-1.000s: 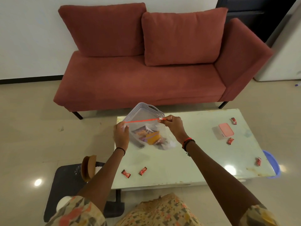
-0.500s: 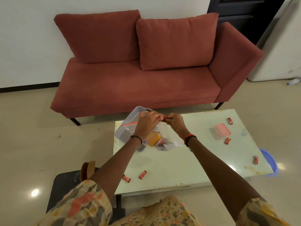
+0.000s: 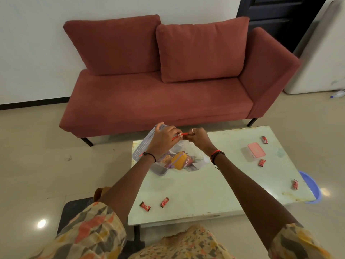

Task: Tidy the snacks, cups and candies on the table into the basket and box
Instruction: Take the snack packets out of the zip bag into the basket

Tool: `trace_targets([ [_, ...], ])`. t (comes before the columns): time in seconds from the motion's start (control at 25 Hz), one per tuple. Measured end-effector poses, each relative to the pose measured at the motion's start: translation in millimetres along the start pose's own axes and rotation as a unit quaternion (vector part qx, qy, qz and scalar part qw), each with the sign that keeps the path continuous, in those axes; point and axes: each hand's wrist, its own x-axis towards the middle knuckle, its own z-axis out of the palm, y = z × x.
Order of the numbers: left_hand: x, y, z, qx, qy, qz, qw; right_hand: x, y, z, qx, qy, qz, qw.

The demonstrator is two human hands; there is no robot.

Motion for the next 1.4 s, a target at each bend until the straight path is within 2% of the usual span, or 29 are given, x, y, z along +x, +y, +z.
trace_targets([
  [0.4,-18,-19,5,-0.020,0.048,-0.071,0.996,-3,-2,-24,0.005,0.024,-0.006,1.000],
  [0.88,-64,-53,10,-0.027,0.002,-0.192,0.981,-4,4,-53,0.071,0.061,-0.009,0.996],
  [1.16,-76,-56,9,-0.028,-0.012,-0.222,0.974,-4,0,-64,0.090,0.057,-0.030,0.994],
  [1.24,-73,-51,8,-0.058,-0.027,-0.229,0.971,-3,-2,-61,0.094,0.053,-0.036,0.994],
  [1.4,-50,-34,-2,-0.165,-0.072,-0.170,0.969,0,-9,-53,0.060,0.036,-0.044,0.997],
])
